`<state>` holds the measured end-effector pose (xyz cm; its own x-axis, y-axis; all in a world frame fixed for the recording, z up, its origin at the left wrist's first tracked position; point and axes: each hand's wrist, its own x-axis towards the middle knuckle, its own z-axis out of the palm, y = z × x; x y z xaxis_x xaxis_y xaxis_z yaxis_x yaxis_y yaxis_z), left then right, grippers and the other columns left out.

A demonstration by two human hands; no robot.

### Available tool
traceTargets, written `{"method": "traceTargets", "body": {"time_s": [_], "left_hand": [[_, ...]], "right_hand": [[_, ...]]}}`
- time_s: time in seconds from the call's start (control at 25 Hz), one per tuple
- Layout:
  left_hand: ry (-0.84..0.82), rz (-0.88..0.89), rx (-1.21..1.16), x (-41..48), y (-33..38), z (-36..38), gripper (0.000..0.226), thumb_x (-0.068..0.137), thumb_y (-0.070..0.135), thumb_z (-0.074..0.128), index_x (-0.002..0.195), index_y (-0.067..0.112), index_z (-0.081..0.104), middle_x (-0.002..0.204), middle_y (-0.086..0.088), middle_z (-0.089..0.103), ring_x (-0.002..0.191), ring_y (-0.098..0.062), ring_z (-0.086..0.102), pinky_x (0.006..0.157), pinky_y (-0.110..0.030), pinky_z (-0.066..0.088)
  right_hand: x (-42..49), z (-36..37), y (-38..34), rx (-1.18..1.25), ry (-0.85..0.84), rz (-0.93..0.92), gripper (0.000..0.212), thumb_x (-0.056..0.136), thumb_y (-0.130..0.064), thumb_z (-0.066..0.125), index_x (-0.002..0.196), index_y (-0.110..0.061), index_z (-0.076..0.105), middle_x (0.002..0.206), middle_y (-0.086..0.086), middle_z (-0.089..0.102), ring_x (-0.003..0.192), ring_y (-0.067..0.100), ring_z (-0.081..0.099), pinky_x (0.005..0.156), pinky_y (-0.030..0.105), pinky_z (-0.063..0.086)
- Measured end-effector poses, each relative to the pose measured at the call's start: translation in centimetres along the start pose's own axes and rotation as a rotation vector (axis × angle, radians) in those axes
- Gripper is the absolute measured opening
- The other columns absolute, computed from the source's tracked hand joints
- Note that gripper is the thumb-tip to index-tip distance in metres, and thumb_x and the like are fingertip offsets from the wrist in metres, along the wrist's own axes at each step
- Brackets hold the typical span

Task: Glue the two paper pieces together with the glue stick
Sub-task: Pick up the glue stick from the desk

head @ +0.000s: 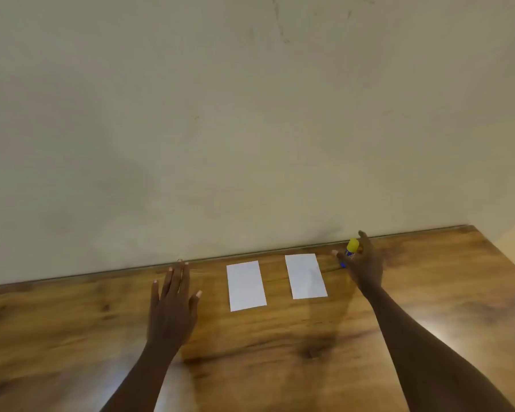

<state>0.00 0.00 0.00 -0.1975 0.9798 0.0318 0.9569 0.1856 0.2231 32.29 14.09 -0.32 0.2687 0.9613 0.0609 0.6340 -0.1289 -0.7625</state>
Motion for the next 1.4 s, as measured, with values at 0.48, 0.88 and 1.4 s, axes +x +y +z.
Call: {"method": "traceTargets", "body": {"time_s": [0.48, 0.88, 1.4], "left_hand": [[0.16, -0.01, -0.032, 2.9, -0.1, -2.6, 0.053, 0.094, 0.028, 0.038, 0.139, 0.003, 0.025, 0.149, -0.018, 0.025, 0.14, -0.033, 0.022, 0.114, -0.05, 0.016], [0.44, 0.091, -1.393, 2.2, 12.8, -22.2, 0.018, 0.073, 0.021, 0.071, 0.09, 0.016, 0.07, 0.086, 0.0, 0.073, 0.082, -0.011, 0.069, 0.071, -0.017, 0.054], [0.357, 0.281, -1.463, -2.6, 11.5, -33.3, 0.023, 0.09, 0.022, 0.047, 0.074, 0.014, 0.061, 0.078, 0.0, 0.067, 0.074, -0.01, 0.065, 0.063, -0.012, 0.053]], "right_hand": [[0.6, -0.9, -4.6, 0.204, -0.003, -0.117, 0.017, 0.081, -0.015, 0.063, 0.073, -0.003, 0.055, 0.069, 0.012, 0.057, 0.065, 0.025, 0.049, 0.051, 0.025, 0.032], [-10.3, -5.0, -24.6, 0.512, -0.146, -0.715, 0.007, 0.087, -0.019, 0.055, 0.085, -0.012, 0.053, 0.067, -0.003, 0.051, 0.056, 0.009, 0.044, 0.05, 0.012, 0.035], [-17.1, -9.0, -32.6, 0.567, -0.301, -0.83, 0.02, 0.093, -0.02, 0.042, 0.074, -0.02, 0.045, 0.058, -0.005, 0.046, 0.048, 0.008, 0.042, 0.047, 0.013, 0.033]]}}
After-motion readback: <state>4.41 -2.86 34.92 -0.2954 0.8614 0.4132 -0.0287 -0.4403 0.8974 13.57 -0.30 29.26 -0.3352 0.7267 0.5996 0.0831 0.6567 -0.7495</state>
